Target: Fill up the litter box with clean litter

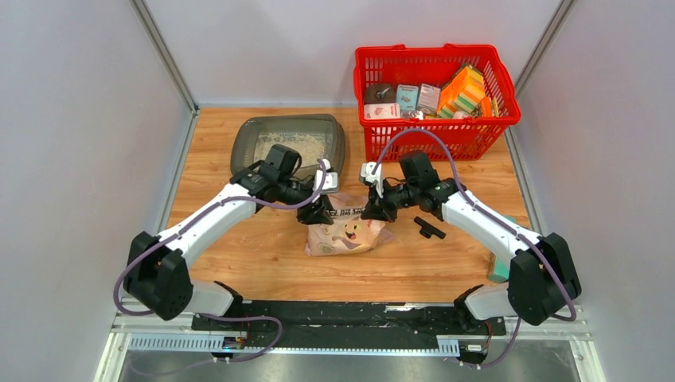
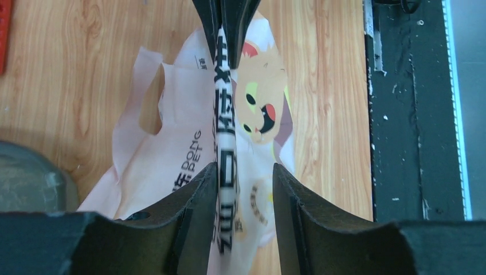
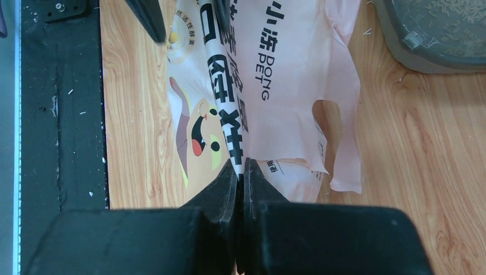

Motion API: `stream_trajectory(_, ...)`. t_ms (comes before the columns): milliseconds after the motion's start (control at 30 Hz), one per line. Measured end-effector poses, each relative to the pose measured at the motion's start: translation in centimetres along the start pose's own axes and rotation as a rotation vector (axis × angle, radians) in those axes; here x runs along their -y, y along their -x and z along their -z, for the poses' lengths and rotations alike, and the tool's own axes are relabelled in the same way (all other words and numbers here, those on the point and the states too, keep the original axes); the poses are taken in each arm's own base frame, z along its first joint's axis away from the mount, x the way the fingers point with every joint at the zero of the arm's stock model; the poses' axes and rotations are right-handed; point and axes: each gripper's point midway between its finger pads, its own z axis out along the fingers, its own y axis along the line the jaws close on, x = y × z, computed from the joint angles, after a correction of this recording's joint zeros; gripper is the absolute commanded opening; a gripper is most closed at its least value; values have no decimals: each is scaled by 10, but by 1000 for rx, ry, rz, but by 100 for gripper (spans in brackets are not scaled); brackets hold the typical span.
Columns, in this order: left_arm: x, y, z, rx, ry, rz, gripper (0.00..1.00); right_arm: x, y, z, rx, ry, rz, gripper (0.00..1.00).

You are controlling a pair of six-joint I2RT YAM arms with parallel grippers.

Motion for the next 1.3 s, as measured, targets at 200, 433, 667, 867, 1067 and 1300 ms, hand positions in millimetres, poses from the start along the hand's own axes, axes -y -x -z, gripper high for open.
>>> stream_trajectory(200, -11, -1, -33, -5, -24, 3, 39, 2, 2, -2, -2, 0, -28, 0)
stream_trajectory(433, -20, -4, -43, -16, -20, 24, 0, 2, 1, -2, -7, -1, -36, 27)
stream_trajectory(667, -14, -5, -39, -28, -28, 17, 0, -4, -2, 1, -19, 21, -12, 24)
stream_trajectory(867, -5, -12, -27, -52, -19, 34, 0, -8, 0, 3, -16, 41, -2, 24)
stream_trajectory(1067, -1, -17, -19, -61, -6, 52, 12, -11, 2, 3, -15, 64, 4, 0)
stream_trajectory(1300, 1, -7, -15, -14, 14, 81, 39, -13, 4, 0, -11, 82, -9, 0)
